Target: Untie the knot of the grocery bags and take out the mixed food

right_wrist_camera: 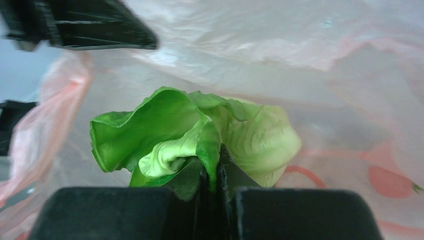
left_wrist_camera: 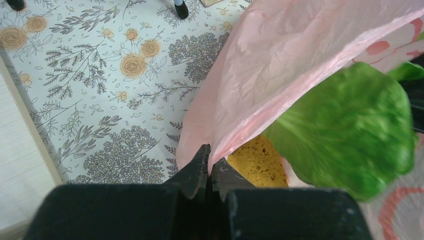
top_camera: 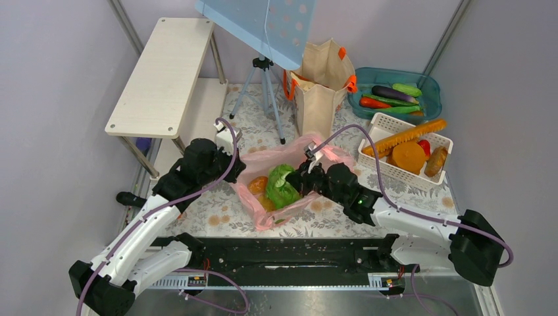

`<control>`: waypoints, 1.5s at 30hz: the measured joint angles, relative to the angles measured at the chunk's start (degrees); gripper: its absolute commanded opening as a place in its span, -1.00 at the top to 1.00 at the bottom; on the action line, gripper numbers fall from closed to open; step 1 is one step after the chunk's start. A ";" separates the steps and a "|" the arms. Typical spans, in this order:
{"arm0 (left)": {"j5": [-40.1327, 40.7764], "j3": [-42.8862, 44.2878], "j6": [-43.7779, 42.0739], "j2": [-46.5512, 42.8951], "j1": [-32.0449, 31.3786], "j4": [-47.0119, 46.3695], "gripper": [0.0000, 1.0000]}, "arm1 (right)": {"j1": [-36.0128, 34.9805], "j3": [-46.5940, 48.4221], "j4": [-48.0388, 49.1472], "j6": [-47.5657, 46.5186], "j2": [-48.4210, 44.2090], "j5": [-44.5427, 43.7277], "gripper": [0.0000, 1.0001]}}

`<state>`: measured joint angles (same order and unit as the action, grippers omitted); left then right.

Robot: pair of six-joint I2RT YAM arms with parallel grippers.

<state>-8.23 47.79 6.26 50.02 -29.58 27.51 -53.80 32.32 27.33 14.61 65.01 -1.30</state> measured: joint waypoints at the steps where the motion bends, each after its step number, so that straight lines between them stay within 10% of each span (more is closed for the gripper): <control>1: 0.07 0.00 0.00 0.00 0.00 0.00 1.00 | -0.04 -0.04 0.02 0.42 -0.61 1.86 1.00; 11: 1.33 0.00 0.00 0.35 0.00 0.11 1.00 | -0.20 0.31 1.79 6.08 -8.26 12.81 1.00; 23: -0.96 0.00 -0.02 0.28 0.00 1.11 1.00 | -0.31 1.36 -2.58 6.91 -17.99 -9.88 1.00; 36: 1.84 0.00 0.04 0.48 0.00 1.57 1.00 | -0.33 11.47 -9.64 4.37 -16.52 6.03 1.00; 45: 3.56 0.07 0.24 0.98 0.00 2.05 1.00 | 3.34 20.06 -23.34 -2.51 -22.53 -6.23 1.00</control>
<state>-4.67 47.86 6.50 51.00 -29.58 29.56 -50.46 52.38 3.99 12.10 42.48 -7.53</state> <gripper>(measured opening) 0.006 0.060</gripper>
